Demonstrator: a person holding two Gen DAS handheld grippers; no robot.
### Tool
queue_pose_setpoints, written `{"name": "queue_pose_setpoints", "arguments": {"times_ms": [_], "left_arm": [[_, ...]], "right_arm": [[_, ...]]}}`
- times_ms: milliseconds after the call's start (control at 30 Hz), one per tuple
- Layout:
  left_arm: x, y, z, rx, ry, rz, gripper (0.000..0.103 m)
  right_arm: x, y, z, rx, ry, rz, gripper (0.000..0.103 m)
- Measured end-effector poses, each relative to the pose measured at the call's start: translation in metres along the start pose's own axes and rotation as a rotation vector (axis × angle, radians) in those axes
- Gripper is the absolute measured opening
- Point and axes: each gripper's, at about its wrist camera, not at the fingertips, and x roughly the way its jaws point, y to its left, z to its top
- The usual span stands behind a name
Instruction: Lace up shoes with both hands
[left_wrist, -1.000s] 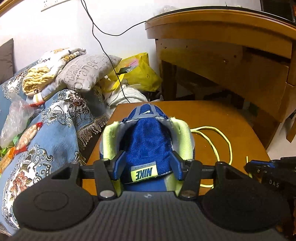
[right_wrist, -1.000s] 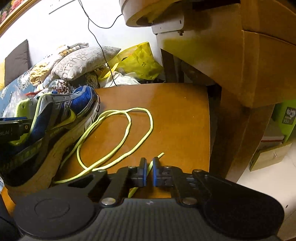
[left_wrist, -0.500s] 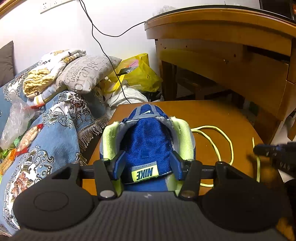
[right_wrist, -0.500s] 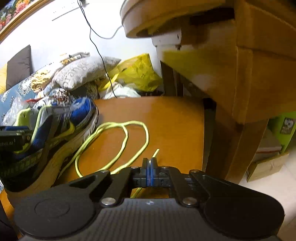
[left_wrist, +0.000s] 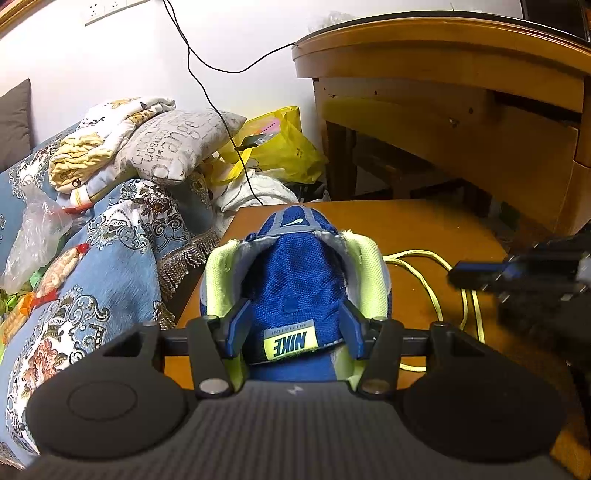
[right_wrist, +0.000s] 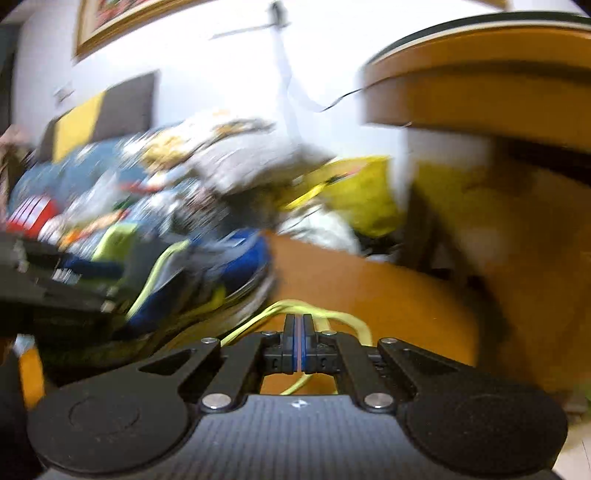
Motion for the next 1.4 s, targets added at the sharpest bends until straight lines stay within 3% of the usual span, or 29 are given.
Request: {"name": "queue_pose_setpoints", "arguments": {"times_ms": [33, 100, 167, 267, 533, 1167, 1267, 1400], "left_arm": [[0.000, 0.000, 0.000, -0.001, 0.000, -0.001, 0.054], [-0.001, 0.001, -0.001, -0.002, -0.001, -0.004, 0.054], [-0.001, 0.001, -0.001, -0.002, -0.003, -0.006, 0.054], [0.000, -0.001, -0.001, 0.004, -0.009, -0.002, 0.054], [-0.001, 0.000, -0.002, -0.002, -0.013, -0.004, 0.054], [-0.002, 0.000, -0.003, 0.002, -0.023, -0.005, 0.054], [-0.002, 0.000, -0.003, 0.000, -0.021, -0.005, 0.054], [-0.002, 0.000, -0.003, 0.000, -0.019, -0.006, 0.054]], "right_arm": [[0.004, 0.003, 0.000, -0.012, 0.014, -0.006, 0.002], [0.005, 0.001, 0.000, 0.010, 0.018, -0.045, 0.016], [0.002, -0.006, -0.003, 0.065, 0.020, -0.105, 0.023], [-0.001, -0.020, -0.011, 0.143, 0.057, -0.174, 0.023], [0.012, -0.025, -0.030, 0.197, 0.144, -0.206, 0.023], [0.018, -0.025, -0.033, 0.228, 0.164, -0.204, 0.023], [0.020, -0.024, -0.033, 0.212, 0.163, -0.195, 0.008], [0.021, -0.025, -0.033, 0.189, 0.163, -0.184, 0.002]]}}
